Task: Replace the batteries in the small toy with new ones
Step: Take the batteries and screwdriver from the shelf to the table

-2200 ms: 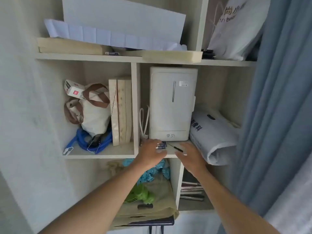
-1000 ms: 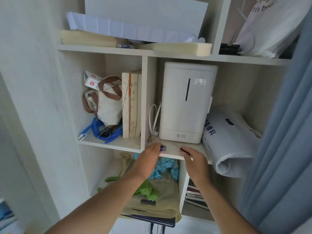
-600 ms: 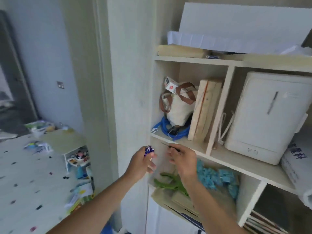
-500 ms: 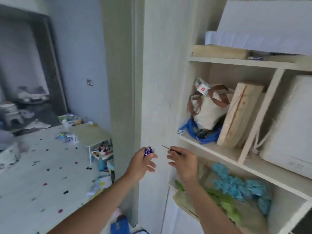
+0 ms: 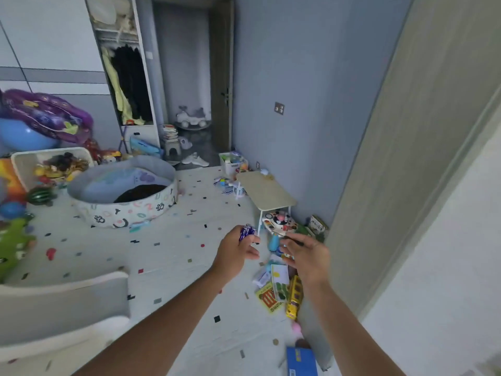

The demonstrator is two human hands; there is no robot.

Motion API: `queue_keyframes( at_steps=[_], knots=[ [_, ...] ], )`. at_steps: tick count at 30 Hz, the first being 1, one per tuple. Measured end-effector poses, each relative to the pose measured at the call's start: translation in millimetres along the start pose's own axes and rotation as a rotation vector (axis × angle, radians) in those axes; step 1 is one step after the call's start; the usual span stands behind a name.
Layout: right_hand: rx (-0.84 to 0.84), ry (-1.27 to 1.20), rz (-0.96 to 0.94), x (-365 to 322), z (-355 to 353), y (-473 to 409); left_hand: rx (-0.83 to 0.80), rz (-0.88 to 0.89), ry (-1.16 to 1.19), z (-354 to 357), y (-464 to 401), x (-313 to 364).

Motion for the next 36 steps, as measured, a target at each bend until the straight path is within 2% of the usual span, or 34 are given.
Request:
queue_keyframes(
  at_steps=[9, 22, 27, 30, 36],
  knots=[
    [-0.002, 0.013, 0.044, 28.4, 154.5, -87.2, 0.058, -0.059, -0.099, -83.5, -148.8, -57.8],
    [-0.019, -0.008, 0.077, 24.3, 378.4, -310.5, 0.135, -0.15, -0.129, -105.8, -457.4, -101.5],
    [-0.01, 0.031, 0.052, 18.5, 466.2, -400.3, 0.094, -0.134, -0.172, -114.1, -589.1, -120.6],
    [0.043, 0.05, 0.035, 21.6, 514.9, -458.1, 0.042, -0.099, -0.203, -115.6, -671.9, -138.3],
    [0.172, 0.06, 0.065, 29.7, 595.5, -571.2, -0.104, -0.136, -0.208, -99.4, -828.8, -171.3]
  ],
)
Point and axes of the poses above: each hand's wrist, its own y-axis away from the middle knuckle, its own z-axis out of the palm, x = y × z, the point moved 10 cm from there along -y, towards the middle knuckle, and after that the axes turned 12 degrees about x, right-handed, at the moved point
